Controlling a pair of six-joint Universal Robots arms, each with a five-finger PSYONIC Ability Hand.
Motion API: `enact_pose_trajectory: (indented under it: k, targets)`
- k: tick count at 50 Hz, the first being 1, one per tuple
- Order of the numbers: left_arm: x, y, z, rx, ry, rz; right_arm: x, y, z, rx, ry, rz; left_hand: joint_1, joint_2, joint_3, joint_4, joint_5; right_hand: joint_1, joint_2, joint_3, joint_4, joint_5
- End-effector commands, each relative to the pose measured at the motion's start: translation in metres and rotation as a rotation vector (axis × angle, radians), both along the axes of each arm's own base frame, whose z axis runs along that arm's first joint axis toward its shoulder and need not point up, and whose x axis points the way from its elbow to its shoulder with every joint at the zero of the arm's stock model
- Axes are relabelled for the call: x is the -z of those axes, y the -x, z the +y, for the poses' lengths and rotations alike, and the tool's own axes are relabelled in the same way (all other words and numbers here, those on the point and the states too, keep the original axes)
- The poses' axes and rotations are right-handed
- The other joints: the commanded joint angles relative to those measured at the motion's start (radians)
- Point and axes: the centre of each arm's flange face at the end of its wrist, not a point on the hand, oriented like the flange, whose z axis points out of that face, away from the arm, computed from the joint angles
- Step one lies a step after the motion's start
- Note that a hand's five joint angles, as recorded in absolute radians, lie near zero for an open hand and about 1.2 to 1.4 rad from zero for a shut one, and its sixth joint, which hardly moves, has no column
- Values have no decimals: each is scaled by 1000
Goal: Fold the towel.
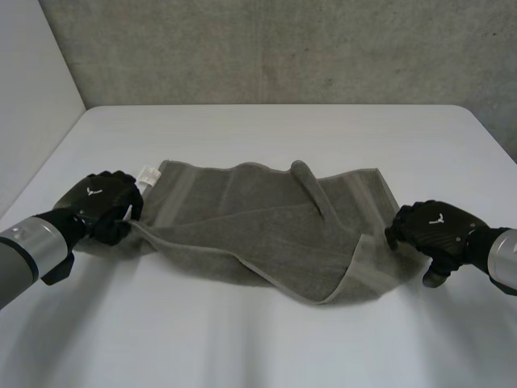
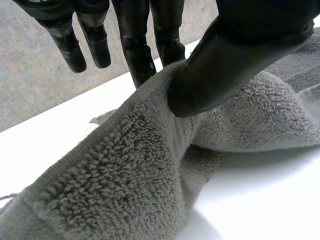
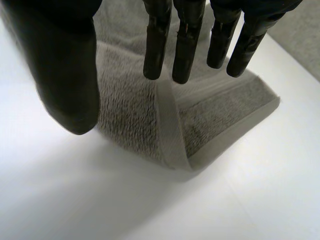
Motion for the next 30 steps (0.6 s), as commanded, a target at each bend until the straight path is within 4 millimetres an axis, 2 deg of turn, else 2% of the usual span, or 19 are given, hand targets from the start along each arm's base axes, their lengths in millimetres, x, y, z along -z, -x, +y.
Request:
enact_pose_trajectory:
  k: [1, 6, 8, 14, 16, 24, 30]
  targets:
    - [0, 4, 4, 13, -4, 3, -6, -6, 7, 13, 0, -85, 101, 68, -58, -66, 76, -151, -166, -53, -76, -115]
    - [3, 5, 9, 20, -17, 2, -4, -22, 20, -47, 6, -91, 101, 68, -58, -66, 76, -198, -213, -53, -76, -162]
    - [3, 5, 10, 20, -17, 2, -5, -39, 30, -112, 33, -85, 101, 68, -58, -66, 76, -242, -257, -53, -76, -206]
    - [3, 6, 11, 24, -17, 2, -3, -55, 35, -164, 59, -72, 101, 68, -58, -66, 76, -221, -236, -53, -76, -186]
    - [3, 6, 12, 24, -18, 2, 9, -64, 36, -184, 45, -39, 101, 68, -58, -66, 76, -198, -213, -53, -76, -163]
    - [1, 7, 12, 24, -9, 2, 29, -69, 27, -172, 43, 53, 101, 68, -58, -66, 76, -116, -131, -53, -76, -80]
    - [-2, 5, 11, 19, 2, 3, 33, -68, 19, -172, 55, 67, 101, 68, -58, -66, 76, -69, -84, -53, -76, -33]
